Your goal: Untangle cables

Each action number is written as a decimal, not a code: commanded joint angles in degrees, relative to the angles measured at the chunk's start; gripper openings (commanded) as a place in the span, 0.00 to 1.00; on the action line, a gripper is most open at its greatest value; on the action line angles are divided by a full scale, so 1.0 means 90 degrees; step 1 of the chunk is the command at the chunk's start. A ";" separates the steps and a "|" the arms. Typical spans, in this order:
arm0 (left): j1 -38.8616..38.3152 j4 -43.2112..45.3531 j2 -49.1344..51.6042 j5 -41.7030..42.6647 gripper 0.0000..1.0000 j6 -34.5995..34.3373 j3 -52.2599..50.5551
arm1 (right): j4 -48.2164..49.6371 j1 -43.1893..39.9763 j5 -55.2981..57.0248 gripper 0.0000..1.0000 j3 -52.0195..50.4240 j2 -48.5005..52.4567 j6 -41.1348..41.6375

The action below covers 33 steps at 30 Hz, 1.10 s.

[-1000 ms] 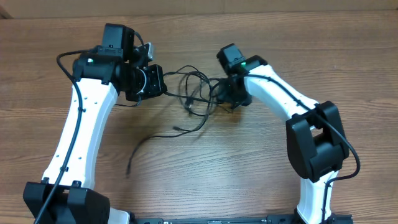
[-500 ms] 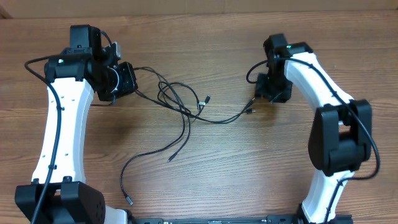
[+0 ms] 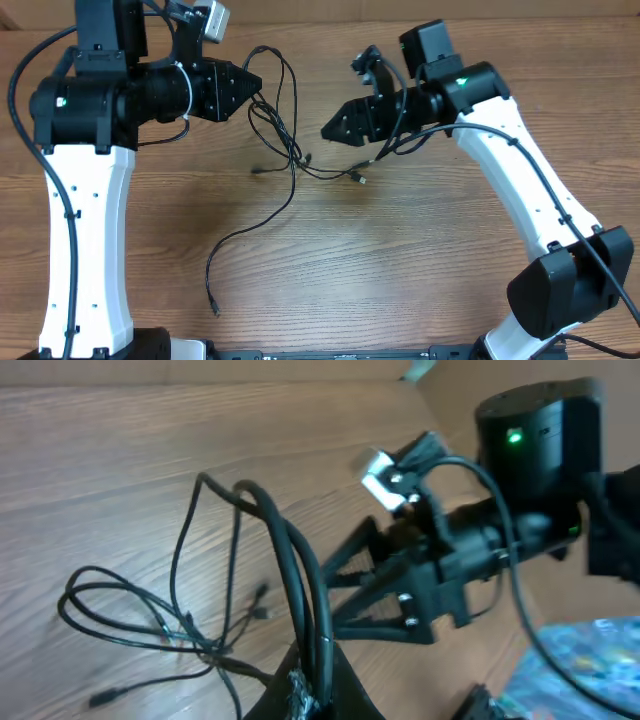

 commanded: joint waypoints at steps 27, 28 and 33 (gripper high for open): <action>0.1588 -0.0211 -0.0194 0.1518 0.04 -0.0971 0.0187 | -0.0335 -0.1173 0.4478 0.59 -0.0041 0.1605 0.3016; 0.1588 -0.0308 -0.0194 0.1321 0.04 -0.0930 0.0187 | -0.0381 -0.1224 0.4430 0.58 -0.0041 0.1605 0.2943; 0.1581 -0.0726 -0.0194 -0.1333 0.04 -0.1001 0.0185 | -0.0644 -0.1287 0.3706 0.65 -0.0034 0.1603 0.1965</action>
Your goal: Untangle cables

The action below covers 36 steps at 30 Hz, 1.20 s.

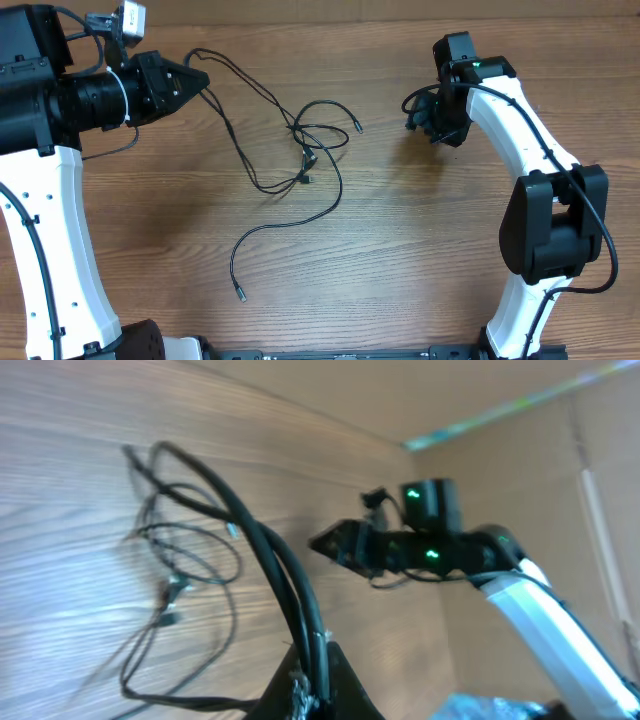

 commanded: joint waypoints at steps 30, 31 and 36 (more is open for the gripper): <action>-0.0656 -0.1384 -0.0165 -0.5982 0.04 -0.1540 0.0102 | 0.3368 0.2446 -0.2375 0.52 0.0005 0.0855 0.2968; -0.0673 -0.1362 -0.0163 -0.5994 0.04 -0.1540 0.0068 | 0.3395 0.2470 -0.2557 0.51 0.0005 0.0945 0.2968; -0.0673 -0.1336 -0.0158 -0.5833 0.04 -0.1542 -0.0148 | 0.3886 0.2640 -0.2839 0.45 0.0005 0.1547 0.2943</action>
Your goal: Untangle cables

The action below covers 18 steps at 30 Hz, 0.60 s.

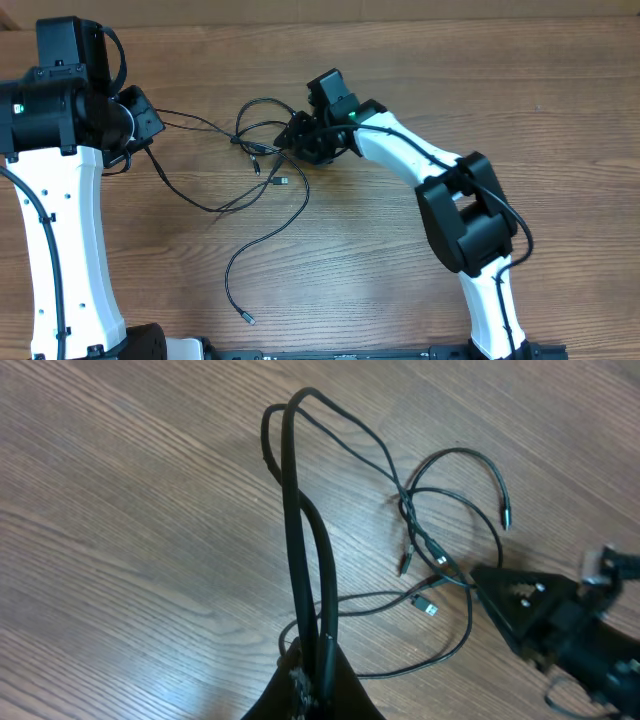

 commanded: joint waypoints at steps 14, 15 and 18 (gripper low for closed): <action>-0.0641 0.0204 -0.0141 0.0306 0.04 0.0491 -0.1253 | -0.2504 -0.1103 0.0063 0.04 0.0935 -0.1945 -0.3242; -0.0682 0.0299 -0.0141 0.0306 0.04 0.0491 -0.1421 | -0.2708 -0.1229 0.0058 0.04 0.0971 -0.2212 -0.3393; -0.0724 0.0799 -0.0134 0.0117 0.04 0.0486 -0.2186 | -0.3201 -0.1569 0.0238 0.04 0.0988 -0.2900 -0.3638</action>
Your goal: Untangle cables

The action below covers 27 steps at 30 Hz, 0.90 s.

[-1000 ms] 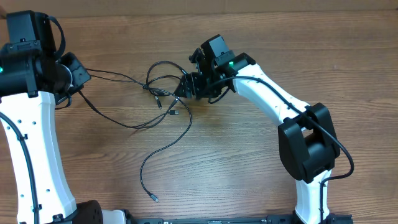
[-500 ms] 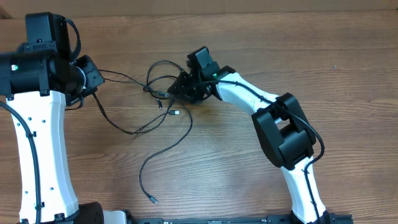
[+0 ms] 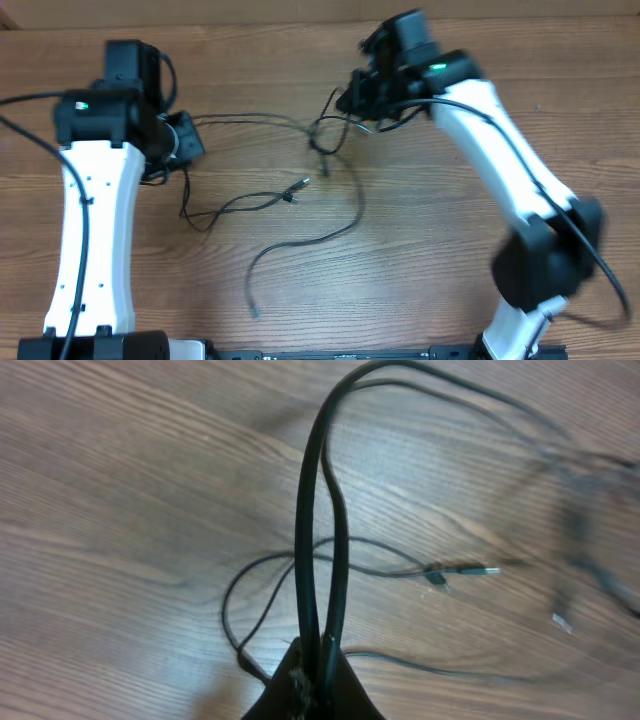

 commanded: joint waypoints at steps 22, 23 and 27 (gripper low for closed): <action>0.2079 0.1166 0.0121 -0.1452 0.04 -0.0879 -0.1025 | -0.2091 -0.4022 0.0486 0.04 0.0083 -0.1377 -0.1044; 0.2018 0.1253 0.0121 -0.1168 0.04 -0.0680 -0.1025 | -0.2089 -0.3949 0.0333 0.04 0.0083 -0.1377 -0.1202; 0.1564 0.1520 0.0121 -0.0410 0.04 -0.0097 -0.1025 | -0.2064 -0.3456 0.0039 0.04 0.0083 -0.1377 -0.1479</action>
